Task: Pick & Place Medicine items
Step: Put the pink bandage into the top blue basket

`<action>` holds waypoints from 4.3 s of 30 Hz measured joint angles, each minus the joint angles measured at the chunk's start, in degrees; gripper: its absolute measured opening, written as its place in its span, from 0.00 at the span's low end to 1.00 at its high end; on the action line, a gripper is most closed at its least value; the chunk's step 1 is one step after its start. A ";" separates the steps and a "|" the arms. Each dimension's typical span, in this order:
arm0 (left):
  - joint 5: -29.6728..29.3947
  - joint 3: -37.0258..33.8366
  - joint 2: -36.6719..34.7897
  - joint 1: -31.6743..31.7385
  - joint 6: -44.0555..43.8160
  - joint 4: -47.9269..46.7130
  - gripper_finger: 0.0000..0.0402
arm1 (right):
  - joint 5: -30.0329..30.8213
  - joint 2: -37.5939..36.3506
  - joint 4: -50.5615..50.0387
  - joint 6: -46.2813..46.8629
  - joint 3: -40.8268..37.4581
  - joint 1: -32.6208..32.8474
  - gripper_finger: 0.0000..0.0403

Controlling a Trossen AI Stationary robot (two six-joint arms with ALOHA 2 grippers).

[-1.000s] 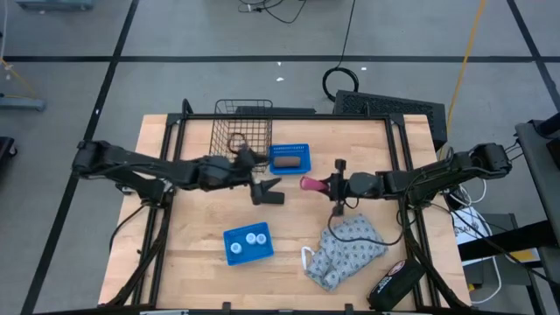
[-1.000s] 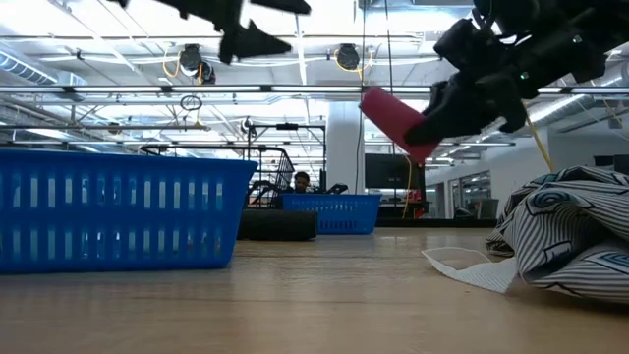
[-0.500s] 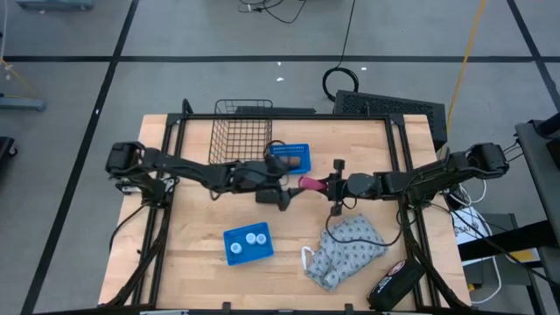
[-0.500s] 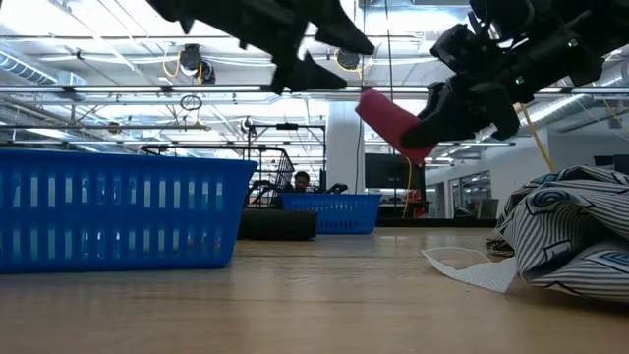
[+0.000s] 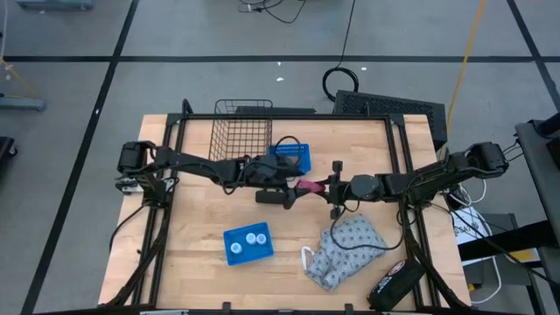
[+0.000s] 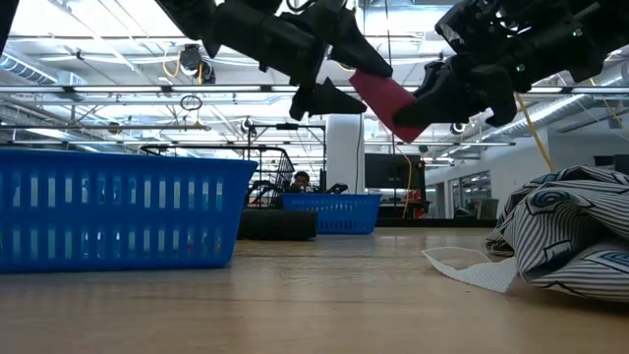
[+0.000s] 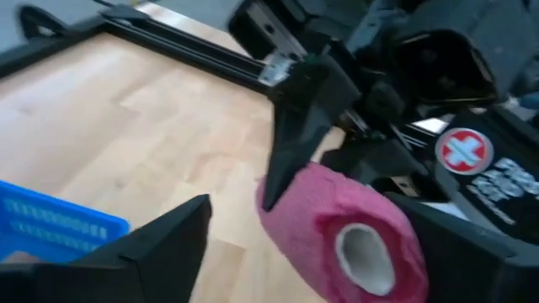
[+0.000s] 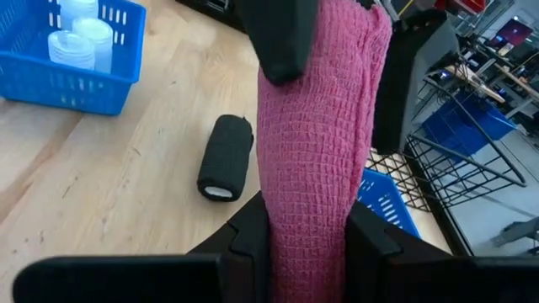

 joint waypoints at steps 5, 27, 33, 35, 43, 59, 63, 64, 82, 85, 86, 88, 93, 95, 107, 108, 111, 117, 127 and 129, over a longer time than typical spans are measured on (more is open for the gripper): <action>2.43 0.00 0.00 0.02 -0.93 0.32 0.56 | -0.28 0.00 0.39 1.20 0.00 0.00 0.21; 6.75 -9.20 -2.58 2.96 15.28 23.95 0.17 | 2.29 -13.72 -16.53 24.07 -0.11 0.00 0.45; 12.38 -15.83 -2.56 4.45 13.41 41.05 0.16 | 2.29 -15.95 -8.70 25.22 -2.29 -0.13 0.48; 12.67 -16.65 -2.40 4.47 12.46 42.83 0.16 | 2.10 -15.89 0.35 23.65 -4.46 -0.13 0.49; 12.75 -16.72 -2.43 4.34 12.40 43.05 0.16 | -4.81 -11.16 34.60 22.31 -13.62 -0.56 0.49; 15.81 -16.68 -2.40 2.98 11.92 43.99 0.16 | -11.03 -4.78 39.35 24.10 -13.20 -3.86 0.49; 15.81 -16.68 -2.40 2.94 11.83 43.71 0.16 | -11.08 -4.07 39.70 23.97 -13.20 -3.87 0.48; 15.79 -16.68 -2.40 2.94 11.83 43.73 0.16 | -11.08 -4.08 39.76 23.95 -13.07 -3.87 0.47; 15.87 -16.63 -2.77 2.90 4.80 40.35 0.29 | -13.79 -4.09 37.45 19.49 -11.72 -3.89 0.08; 17.36 -16.34 -5.67 3.03 2.48 32.29 0.36 | -13.90 -3.94 36.26 19.52 -11.60 -3.89 0.08; 17.28 -15.90 -7.05 3.03 2.93 28.08 0.39 | -13.90 -3.93 35.82 19.40 -11.49 -3.91 0.08; 15.87 -14.76 -10.76 2.96 4.16 17.35 0.44 | -13.78 -3.98 35.76 18.71 -11.47 -3.91 0.08; 6.26 -6.25 -17.63 2.08 8.34 -12.79 0.54 | -13.53 -4.09 35.34 18.24 -11.39 -4.37 0.08; 3.51 -0.81 -18.21 1.81 9.41 -23.46 0.57 | -13.65 -4.12 34.66 18.35 -11.39 -4.72 0.08; 0.23 36.92 -0.93 1.80 19.61 -60.63 0.67 | -13.80 -4.09 29.92 19.70 -11.45 -6.14 0.08; 0.23 38.57 0.70 1.80 20.61 -60.71 0.67 | -13.79 -4.09 29.93 19.71 -11.45 -6.14 0.08; 0.25 41.51 5.24 1.78 23.22 -61.41 0.66 | -13.81 -4.09 29.93 19.76 -11.47 -6.05 0.08; 4.66 42.10 9.12 1.87 25.72 -61.23 0.63 | -13.92 -4.09 29.30 19.95 -11.54 -6.03 0.08; 6.74 42.10 10.25 1.91 25.51 -61.42 0.49 | -13.96 -4.11 28.97 19.91 -11.54 -6.03 0.08; 6.72 42.10 10.20 1.91 25.84 -61.38 0.41 | -13.98 -4.11 29.06 19.93 -11.54 -6.03 0.08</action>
